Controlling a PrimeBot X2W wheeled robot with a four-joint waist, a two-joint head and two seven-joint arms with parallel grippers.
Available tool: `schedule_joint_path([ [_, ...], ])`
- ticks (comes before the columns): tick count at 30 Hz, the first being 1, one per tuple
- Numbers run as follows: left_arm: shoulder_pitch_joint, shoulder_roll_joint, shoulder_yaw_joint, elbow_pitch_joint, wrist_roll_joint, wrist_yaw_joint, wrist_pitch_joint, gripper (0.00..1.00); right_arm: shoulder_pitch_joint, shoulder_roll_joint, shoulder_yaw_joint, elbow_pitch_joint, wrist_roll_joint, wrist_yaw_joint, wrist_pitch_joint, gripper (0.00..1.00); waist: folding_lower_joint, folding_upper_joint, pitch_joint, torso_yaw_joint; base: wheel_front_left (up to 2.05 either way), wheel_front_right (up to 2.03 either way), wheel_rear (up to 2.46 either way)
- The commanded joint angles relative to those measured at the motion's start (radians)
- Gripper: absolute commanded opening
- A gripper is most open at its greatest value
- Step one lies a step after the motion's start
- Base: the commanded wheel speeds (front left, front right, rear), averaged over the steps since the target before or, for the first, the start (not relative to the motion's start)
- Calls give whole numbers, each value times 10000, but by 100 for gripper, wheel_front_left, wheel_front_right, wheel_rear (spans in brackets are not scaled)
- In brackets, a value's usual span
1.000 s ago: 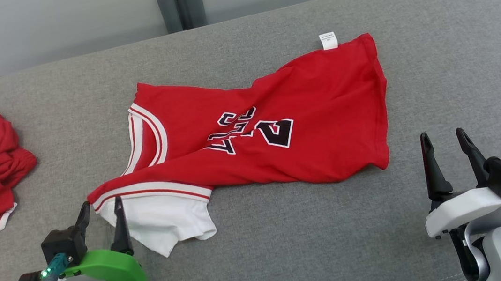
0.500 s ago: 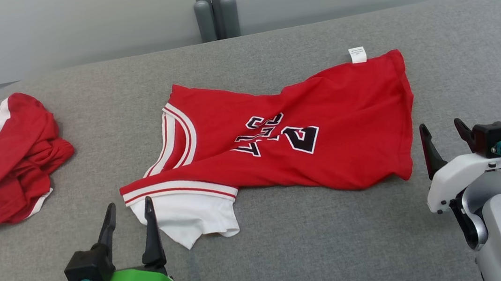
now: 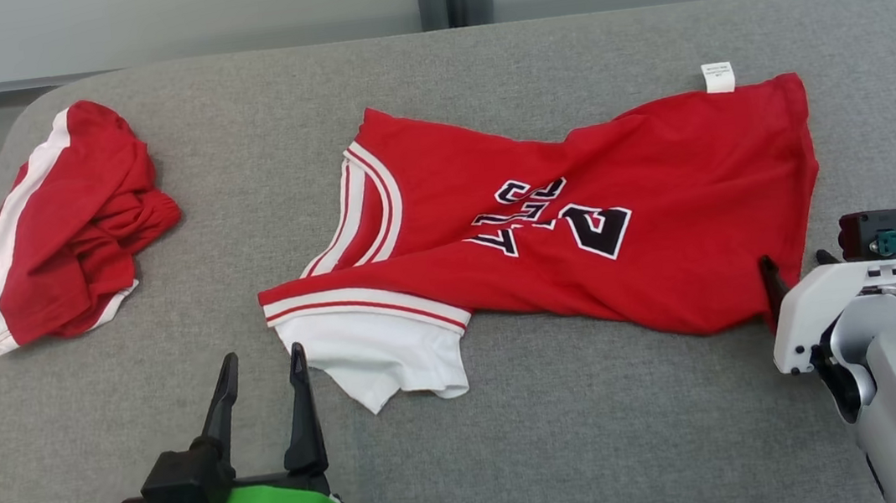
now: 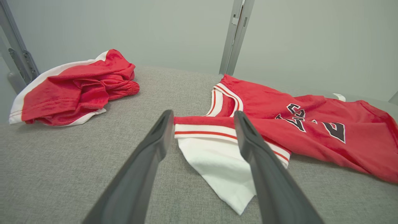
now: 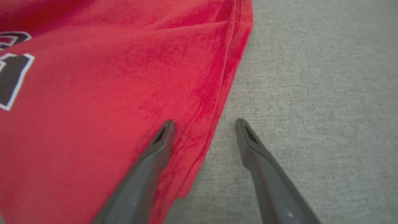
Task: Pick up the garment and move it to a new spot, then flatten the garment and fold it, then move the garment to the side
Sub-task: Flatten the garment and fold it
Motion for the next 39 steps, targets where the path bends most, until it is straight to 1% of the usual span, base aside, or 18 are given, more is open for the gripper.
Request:
schedule_joint_path([
  [1,-7,-20,67,-35,136,-55,-34,100,-184,-106,74,176,137,-14,92,71,0,0,195,187,0,0,0],
  [2,-30,-47,106,-33,166,-95,-34,100,-257,-141,150,332,248,-14,143,46,0,0,237,222,0,0,0],
  [3,-56,-75,129,-36,208,-104,-34,100,-353,-164,221,425,369,-14,178,33,0,0,288,254,0,0,0],
  [4,-87,-108,157,-35,243,-121,-34,100,-482,-204,295,484,544,-14,154,13,0,0,338,292,0,0,0],
  [5,-112,-129,181,-38,250,-150,-34,100,-599,-255,357,489,680,-14,89,0,0,0,385,326,0,0,0],
  [12,-295,-296,301,-5,362,-339,-34,100,-1839,-955,828,354,1282,-14,-147,0,0,0,777,625,0,0,0],
  [18,-512,-453,280,47,475,-501,-34,100,-3011,-1461,875,690,1181,-14,-25,0,0,0,1104,1001,0,0,0],
  [24,-731,-537,205,119,511,-635,-35,100,-4040,-1795,666,1575,633,-14,-70,0,0,0,1461,1436,0,0,0],
  [28,-872,-577,181,155,548,-709,-35,100,-4788,-1775,551,2192,59,-14,-291,0,0,0,1706,1628,0,0,0],
  [34,-1007,-596,142,179,593,-757,-35,100,-5622,-1701,255,2910,-881,-14,-695,0,0,0,1952,1743,0,0,0],
  [35,-1034,-600,130,180,608,-764,-35,100,-5741,-1694,168,3030,-1057,-14,-797,1,0,0,1986,1751,0,0,0],
  [36,-1052,-601,120,186,616,-762,-35,100,-5815,-1685,85,3125,-1219,-14,-870,22,0,0,2006,1749,0,0,0],
  [37,-1066,-602,113,197,611,-750,-35,100,-5866,-1635,-1,3230,-1383,-14,-982,80,0,0,2014,1739,0,0,0],
  [38,-1064,-603,119,199,610,-731,-35,100,-5901,-1573,-123,3297,-1433,-14,-1113,100,0,0,2009,1711,0,0,0],
  [39,-1048,-603,125,202,578,-698,-35,100,-5922,-1511,-223,3368,-1556,-14,-1268,100,0,0,1986,1660,0,0,0],
])
